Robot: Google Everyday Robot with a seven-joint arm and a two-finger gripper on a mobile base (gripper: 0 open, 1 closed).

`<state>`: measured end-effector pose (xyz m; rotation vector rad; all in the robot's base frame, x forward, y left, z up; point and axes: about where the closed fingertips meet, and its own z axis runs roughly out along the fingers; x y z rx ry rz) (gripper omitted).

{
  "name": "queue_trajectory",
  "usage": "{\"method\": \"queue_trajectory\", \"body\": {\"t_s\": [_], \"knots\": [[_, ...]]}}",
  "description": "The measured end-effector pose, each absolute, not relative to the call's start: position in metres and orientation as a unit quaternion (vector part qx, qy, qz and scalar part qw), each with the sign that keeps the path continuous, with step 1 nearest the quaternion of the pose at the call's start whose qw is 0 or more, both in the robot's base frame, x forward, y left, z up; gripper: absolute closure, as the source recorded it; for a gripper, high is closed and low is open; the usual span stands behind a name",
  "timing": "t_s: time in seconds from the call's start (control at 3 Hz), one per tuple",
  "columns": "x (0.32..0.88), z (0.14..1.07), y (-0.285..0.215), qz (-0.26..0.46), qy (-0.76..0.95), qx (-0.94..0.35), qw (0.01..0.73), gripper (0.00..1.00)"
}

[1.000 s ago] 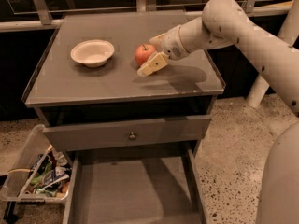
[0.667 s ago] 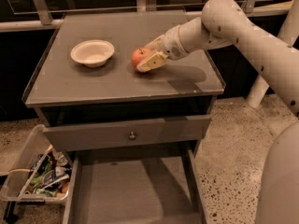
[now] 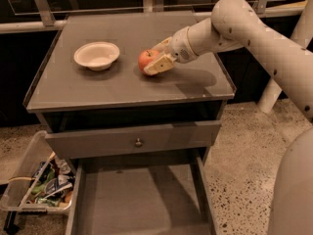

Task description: Place apple into middle drawer

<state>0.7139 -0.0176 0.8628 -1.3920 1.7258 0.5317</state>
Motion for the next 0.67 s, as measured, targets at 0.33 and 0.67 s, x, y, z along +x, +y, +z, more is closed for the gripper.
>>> {"method": "queue_trajectory", "body": {"t_s": [0.33, 0.67], "knots": [[0.7098, 0.867, -0.0173, 0.214, 0.684, -0.561, 0.414, 1.0], [0.7026, 0.8755, -0.025, 0.212, 0.682, -0.564, 0.415, 1.0]]}}
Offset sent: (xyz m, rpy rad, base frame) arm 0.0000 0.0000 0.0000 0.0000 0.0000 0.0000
